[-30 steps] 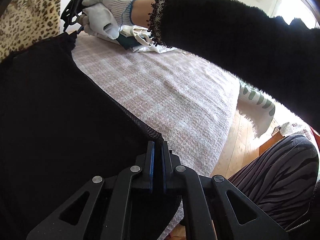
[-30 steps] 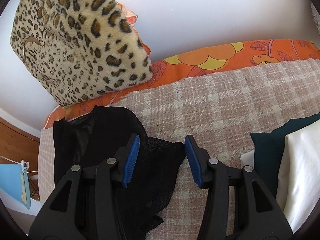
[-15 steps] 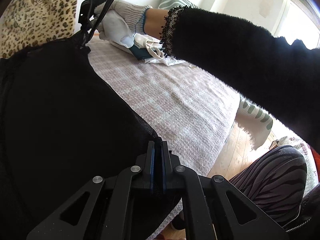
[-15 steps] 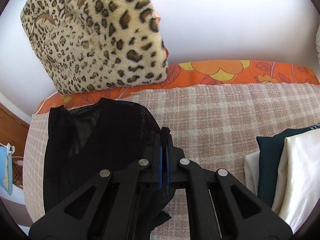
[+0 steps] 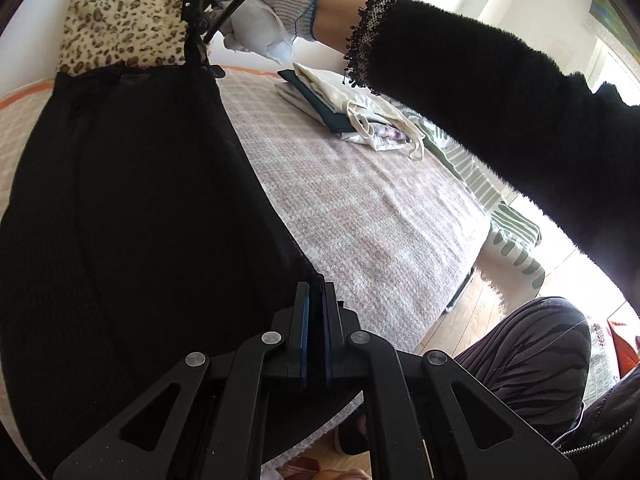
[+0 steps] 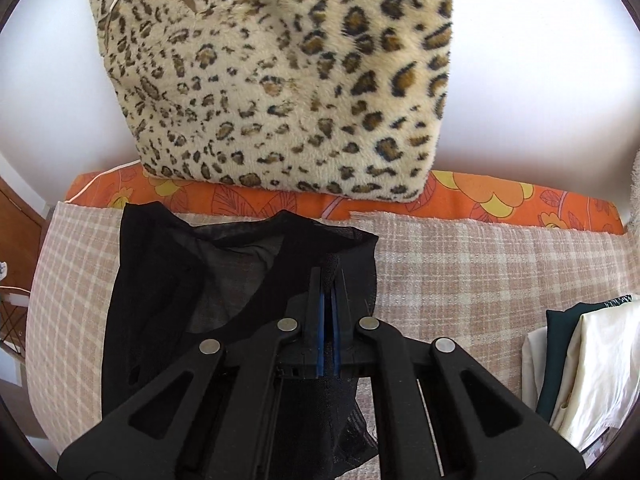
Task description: Fold small clothes
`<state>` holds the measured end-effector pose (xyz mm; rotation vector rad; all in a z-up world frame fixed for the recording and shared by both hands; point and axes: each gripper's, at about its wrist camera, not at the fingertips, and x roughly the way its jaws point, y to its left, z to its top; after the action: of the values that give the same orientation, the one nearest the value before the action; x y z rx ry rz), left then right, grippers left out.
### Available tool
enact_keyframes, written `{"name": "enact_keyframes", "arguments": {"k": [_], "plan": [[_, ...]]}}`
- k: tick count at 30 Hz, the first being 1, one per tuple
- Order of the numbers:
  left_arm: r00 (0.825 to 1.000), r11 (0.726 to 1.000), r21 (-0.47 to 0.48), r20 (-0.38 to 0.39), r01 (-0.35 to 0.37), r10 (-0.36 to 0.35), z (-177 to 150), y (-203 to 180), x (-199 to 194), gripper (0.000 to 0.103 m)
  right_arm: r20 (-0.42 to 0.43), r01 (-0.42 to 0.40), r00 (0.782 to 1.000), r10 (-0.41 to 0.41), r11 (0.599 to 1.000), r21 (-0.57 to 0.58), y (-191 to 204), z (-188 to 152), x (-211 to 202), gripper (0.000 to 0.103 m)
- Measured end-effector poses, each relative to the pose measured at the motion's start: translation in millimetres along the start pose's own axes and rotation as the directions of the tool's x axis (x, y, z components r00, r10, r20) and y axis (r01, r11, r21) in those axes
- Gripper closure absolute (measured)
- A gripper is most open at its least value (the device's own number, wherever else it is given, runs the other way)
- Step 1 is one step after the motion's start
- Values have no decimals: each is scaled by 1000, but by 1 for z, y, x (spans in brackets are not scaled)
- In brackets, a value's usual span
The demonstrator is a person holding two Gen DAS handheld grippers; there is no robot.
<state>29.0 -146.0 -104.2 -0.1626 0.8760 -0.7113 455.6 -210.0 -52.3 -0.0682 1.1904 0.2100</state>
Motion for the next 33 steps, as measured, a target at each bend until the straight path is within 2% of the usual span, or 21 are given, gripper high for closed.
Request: {"name": "enact_keyframes", "arguments": {"k": [6, 11, 17, 21, 23, 24, 25, 26, 27, 30, 33], "plan": [[999, 998, -47, 3, -31, 31, -11, 14, -9, 99, -27, 7, 1000, -9, 995, -97, 63, -3, 20, 99], [999, 998, -51, 16, -43, 44, -16, 15, -16, 99, -38, 10, 999, -15, 990, -144, 99, -4, 34, 100], [998, 993, -106, 11, -55, 56, -23, 27, -20, 99, -45, 2, 999, -9, 988, -154, 118, -2, 45, 99], [997, 985, -157, -3, -72, 72, -26, 33, -20, 99, -59, -40, 998, 29, 982, -183, 128, -8, 53, 99], [996, 982, -169, -10, -87, 87, -26, 35, -22, 98, -75, -88, 994, 75, 977, -195, 133, -11, 53, 99], [996, 981, -167, -4, -94, 95, -26, 34, -24, 96, -73, -104, 993, 91, 975, -198, 136, -11, 49, 95], [994, 981, -162, 2, -106, 108, -27, 32, -26, 94, -72, -120, 992, 108, 973, -198, 137, -12, 45, 78], [993, 981, -156, 6, -119, 121, -28, 31, -29, 90, -61, -132, 991, 122, 972, -197, 138, -12, 38, 54], [991, 980, -154, 8, -128, 131, -29, 31, -31, 87, -29, -141, 990, 138, 970, -197, 137, -12, 27, 49], [990, 977, -168, 21, -132, 138, -34, 32, -40, 87, 44, -187, 979, 200, 962, -200, 127, -14, -12, 48], [990, 976, -175, 33, -131, 139, -37, 33, -51, 87, 104, -236, 962, 252, 961, -141, 103, -24, -56, 48]]}}
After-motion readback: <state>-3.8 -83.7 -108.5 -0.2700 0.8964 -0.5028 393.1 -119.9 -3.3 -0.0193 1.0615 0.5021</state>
